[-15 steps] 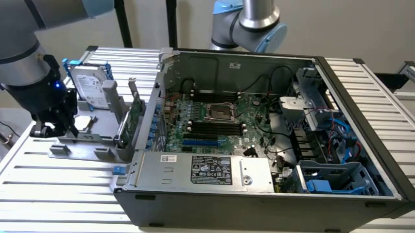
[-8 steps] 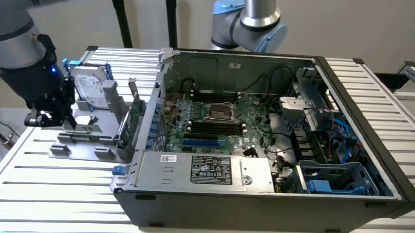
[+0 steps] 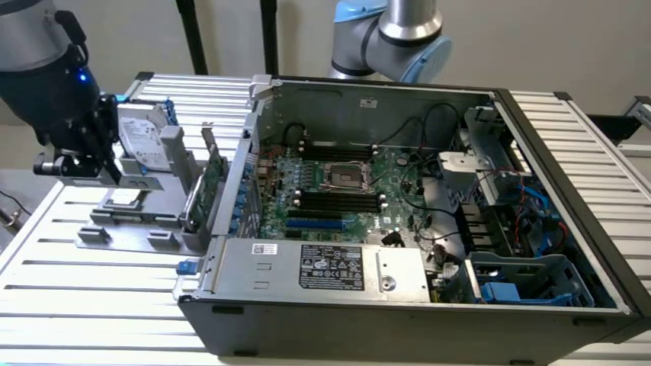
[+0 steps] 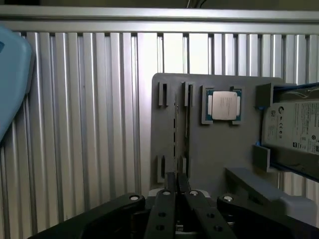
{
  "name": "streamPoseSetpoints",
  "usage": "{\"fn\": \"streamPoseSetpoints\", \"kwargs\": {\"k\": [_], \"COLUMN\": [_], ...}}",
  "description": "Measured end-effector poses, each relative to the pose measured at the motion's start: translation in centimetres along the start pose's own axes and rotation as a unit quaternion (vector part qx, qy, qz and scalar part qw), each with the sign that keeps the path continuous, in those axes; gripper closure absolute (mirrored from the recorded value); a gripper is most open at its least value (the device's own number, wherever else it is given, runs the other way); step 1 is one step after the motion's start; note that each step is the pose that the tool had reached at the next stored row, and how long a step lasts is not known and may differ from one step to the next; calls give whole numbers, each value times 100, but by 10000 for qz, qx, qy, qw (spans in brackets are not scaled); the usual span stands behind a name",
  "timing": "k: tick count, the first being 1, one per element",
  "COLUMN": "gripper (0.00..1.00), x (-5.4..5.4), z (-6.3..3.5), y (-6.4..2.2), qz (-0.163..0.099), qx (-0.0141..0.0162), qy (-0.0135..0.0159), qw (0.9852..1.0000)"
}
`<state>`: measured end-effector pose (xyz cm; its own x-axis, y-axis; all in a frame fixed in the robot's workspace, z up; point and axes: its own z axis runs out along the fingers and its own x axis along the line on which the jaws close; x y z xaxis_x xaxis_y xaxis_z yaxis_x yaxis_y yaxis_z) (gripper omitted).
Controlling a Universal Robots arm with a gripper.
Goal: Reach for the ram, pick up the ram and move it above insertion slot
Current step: 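Pick up the ram and move it above insertion slot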
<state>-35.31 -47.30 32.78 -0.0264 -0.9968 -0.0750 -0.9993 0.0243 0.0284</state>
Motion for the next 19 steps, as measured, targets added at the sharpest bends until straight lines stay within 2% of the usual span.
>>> {"fn": "streamPoseSetpoints", "kwargs": {"k": [5,10,14,19], "gripper": [87,87,87,87], "x": [-20,-39,-51,-62], "z": [-233,-447,-562,-659], "y": [-102,-212,-326,-496], "qz": [-35,-70,-101,-138], "qx": [-3,-8,-13,-23], "qy": [-15,-16,-16,-14], "qw": [10000,10000,9999,9999]}}
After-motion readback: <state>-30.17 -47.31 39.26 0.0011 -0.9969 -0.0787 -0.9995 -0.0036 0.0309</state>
